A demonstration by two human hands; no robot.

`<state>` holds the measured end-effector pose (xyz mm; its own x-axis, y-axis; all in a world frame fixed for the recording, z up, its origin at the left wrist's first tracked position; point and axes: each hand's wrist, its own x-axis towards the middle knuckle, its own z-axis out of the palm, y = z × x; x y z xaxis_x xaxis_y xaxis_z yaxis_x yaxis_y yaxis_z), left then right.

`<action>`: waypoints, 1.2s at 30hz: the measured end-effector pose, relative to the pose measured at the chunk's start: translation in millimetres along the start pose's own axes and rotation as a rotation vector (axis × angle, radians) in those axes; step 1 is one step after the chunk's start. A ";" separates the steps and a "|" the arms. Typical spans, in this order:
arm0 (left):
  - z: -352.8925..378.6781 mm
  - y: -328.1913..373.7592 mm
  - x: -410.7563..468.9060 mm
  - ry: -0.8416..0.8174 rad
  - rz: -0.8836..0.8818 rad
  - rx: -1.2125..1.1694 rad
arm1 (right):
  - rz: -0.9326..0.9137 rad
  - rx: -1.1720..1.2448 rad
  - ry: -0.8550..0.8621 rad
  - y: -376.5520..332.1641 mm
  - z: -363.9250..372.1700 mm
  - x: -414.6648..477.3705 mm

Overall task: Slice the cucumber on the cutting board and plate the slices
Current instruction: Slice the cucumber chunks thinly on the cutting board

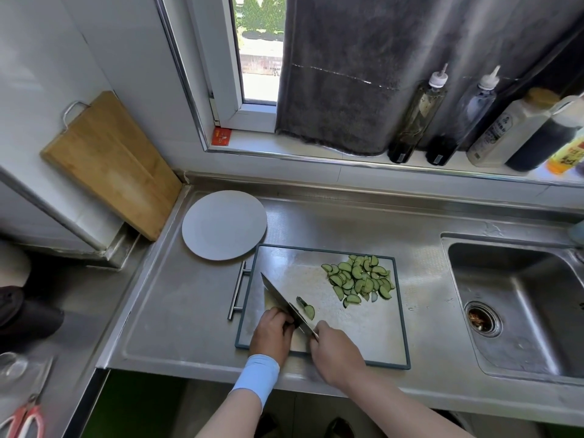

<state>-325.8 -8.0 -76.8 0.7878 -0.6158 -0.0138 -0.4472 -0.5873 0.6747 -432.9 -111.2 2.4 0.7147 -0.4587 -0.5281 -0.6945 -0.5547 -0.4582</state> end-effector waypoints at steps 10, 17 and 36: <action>-2.9 3.7 -0.9 0.005 -0.039 0.007 | -0.032 -0.002 0.043 12.0 3.3 -22.7; -1.1 1.5 -0.9 0.000 -0.044 0.010 | -0.010 0.002 -0.002 10.2 4.0 -16.4; -1.4 1.6 -3.0 -0.001 -0.033 0.024 | 0.005 -0.010 -0.004 0.4 4.0 -4.8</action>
<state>-328.3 -6.3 -74.7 0.8019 -0.5964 -0.0365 -0.4310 -0.6197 0.6560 -436.9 -106.5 1.9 0.7110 -0.4583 -0.5333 -0.6970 -0.5593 -0.4486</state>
